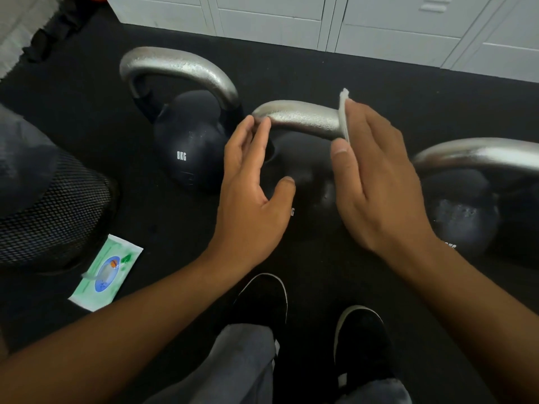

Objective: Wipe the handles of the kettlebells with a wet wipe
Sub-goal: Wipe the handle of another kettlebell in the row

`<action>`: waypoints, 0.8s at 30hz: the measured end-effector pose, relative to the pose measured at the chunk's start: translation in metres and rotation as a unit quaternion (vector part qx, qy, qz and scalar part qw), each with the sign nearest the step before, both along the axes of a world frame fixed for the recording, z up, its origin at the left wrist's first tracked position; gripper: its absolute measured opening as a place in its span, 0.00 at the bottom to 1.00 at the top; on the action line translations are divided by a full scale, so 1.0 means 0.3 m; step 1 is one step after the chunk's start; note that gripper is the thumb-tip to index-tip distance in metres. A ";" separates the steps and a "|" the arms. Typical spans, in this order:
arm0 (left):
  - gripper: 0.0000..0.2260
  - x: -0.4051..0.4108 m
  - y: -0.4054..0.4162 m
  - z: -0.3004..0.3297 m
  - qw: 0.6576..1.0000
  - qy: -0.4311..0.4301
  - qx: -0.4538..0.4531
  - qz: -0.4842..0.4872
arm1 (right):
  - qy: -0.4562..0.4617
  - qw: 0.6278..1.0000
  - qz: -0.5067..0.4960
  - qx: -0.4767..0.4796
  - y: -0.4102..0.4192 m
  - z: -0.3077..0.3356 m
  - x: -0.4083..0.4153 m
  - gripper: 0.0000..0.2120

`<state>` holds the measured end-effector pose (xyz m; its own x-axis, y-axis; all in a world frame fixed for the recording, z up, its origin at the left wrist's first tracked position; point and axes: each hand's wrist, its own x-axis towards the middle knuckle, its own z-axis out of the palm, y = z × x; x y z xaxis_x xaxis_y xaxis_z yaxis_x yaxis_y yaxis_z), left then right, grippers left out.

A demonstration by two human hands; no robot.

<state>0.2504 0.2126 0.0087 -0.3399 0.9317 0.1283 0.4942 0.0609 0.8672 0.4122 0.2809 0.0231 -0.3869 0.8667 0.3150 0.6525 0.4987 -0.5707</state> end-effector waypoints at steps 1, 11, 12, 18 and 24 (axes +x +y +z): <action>0.34 -0.001 -0.001 -0.001 1.000 0.001 -0.002 -0.004 | -0.012 1.000 0.006 0.010 0.003 0.004 -0.016 0.30; 0.35 -0.026 -0.003 -0.007 1.000 0.000 0.006 -0.021 | -0.024 0.999 0.015 0.026 -0.014 -0.024 0.020 0.30; 0.35 -0.025 -0.002 -0.010 1.000 0.000 0.009 -0.020 | -0.020 1.000 0.005 0.018 -0.005 -0.017 0.013 0.29; 0.36 -0.017 -0.003 -0.010 1.000 -0.013 0.005 -0.018 | -0.034 0.999 0.010 0.025 0.030 0.022 -0.046 0.29; 0.38 -0.032 -0.002 -0.011 1.000 -0.007 0.007 -0.024 | -0.096 0.991 0.082 0.049 0.000 -0.028 0.018 0.32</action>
<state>0.2407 0.2121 0.0052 -0.2973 0.9448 0.1379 0.4848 0.0250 0.8743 0.4177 0.2810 0.0147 -0.5803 0.7564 0.3018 0.6498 0.6535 -0.3882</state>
